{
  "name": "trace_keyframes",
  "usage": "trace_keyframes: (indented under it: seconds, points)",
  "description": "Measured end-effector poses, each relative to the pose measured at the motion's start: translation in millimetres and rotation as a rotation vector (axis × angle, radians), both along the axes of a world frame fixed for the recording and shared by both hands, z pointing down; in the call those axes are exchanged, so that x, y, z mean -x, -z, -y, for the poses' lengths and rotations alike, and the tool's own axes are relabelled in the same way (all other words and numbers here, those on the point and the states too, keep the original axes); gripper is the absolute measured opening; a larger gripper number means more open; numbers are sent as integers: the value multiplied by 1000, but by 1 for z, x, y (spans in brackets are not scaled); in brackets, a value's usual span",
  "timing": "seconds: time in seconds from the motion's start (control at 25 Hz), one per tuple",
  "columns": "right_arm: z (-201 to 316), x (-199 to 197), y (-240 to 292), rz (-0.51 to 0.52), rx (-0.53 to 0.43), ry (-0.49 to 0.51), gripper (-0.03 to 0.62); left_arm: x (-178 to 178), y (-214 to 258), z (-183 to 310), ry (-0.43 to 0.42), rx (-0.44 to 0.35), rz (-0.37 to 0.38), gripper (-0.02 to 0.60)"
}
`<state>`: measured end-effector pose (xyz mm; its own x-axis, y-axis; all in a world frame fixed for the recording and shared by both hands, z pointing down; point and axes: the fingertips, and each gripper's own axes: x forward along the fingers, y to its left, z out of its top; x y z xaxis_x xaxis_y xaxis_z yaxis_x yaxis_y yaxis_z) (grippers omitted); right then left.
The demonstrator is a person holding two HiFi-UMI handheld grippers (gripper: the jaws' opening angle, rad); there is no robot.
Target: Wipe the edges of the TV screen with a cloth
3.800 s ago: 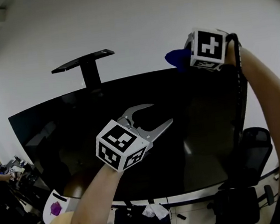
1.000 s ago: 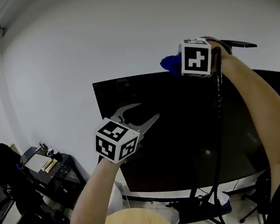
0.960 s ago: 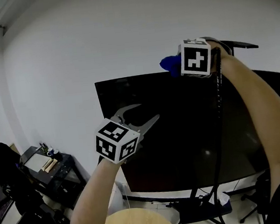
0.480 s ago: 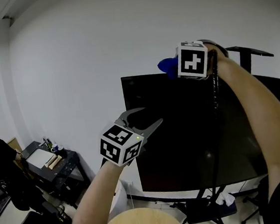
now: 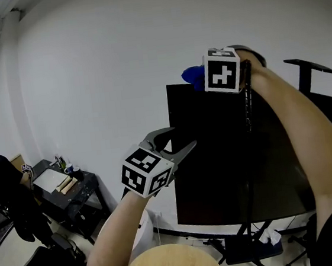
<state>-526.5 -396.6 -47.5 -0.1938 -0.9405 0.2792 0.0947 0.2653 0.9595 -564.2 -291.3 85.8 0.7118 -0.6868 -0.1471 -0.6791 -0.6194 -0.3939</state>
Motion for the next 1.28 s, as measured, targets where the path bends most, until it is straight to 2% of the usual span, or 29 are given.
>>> trace_keyframes:
  seconds: [0.24, 0.6, 0.76, 0.88, 1.04, 1.28]
  points:
    - [0, 44, -6, -40, -3, 59, 138, 22, 0, -5, 18, -2, -17, 222]
    - [-1, 104, -7, -36, -86, 144, 140, 53, -5, -7, 49, 4, -28, 222]
    - [-14, 130, -2, -12, -127, 224, 141, 63, -3, -8, 60, -2, -30, 222]
    - [-30, 149, -4, -46, -109, 255, 141, 70, 0, -11, 66, -13, -38, 222]
    - [-34, 164, -18, -114, -69, 226, 141, 79, -1, -11, 75, -8, -54, 222]
    - [-10, 158, -53, -163, -55, 124, 141, 87, -22, -4, 72, 33, -72, 222]
